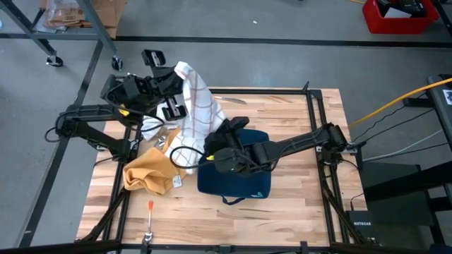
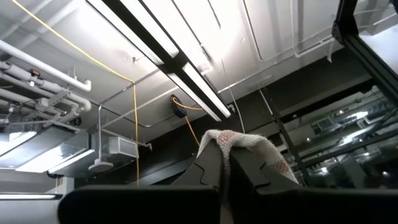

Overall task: Fold towel
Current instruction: Fold the white-and-brown checkered towel

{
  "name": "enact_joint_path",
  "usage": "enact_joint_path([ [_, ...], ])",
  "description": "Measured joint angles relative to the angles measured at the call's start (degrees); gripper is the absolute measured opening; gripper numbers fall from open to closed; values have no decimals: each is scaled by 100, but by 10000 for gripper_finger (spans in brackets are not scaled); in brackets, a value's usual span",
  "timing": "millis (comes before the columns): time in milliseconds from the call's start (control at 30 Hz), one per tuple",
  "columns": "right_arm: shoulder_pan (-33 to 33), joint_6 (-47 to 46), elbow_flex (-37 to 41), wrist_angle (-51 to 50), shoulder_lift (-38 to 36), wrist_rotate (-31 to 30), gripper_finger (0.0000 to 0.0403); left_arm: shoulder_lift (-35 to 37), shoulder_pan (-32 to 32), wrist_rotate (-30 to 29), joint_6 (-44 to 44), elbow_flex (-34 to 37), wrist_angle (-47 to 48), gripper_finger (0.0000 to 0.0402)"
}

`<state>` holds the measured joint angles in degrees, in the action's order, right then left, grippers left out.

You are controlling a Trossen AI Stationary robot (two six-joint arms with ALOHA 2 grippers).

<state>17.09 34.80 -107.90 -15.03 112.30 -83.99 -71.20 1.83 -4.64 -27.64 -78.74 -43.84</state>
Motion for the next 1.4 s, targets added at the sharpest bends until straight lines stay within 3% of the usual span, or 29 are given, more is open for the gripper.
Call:
enact_joint_path([
  [200, 217, 607, 0, -5, -313, -597, 12, 134, 0, 0, 0, 0, 25, 0],
  [767, 419, 904, 0, 619, -2214, -571, 3, 274, -99, 175, 71, 0, 331, 0],
  [967, 419, 919, -2, 1284, -2899, 62, 2, 274, -272, 191, 478, 0, -350, 0],
  [1233, 434, 802, -15, 2290, -3402, 1976, 2, 275, -304, 204, 1600, 0, -673, 0],
  [1400, 575, 737, -11, 1921, -3425, 1852, 2, 292, -302, 487, 2063, 0, -671, 0],
])
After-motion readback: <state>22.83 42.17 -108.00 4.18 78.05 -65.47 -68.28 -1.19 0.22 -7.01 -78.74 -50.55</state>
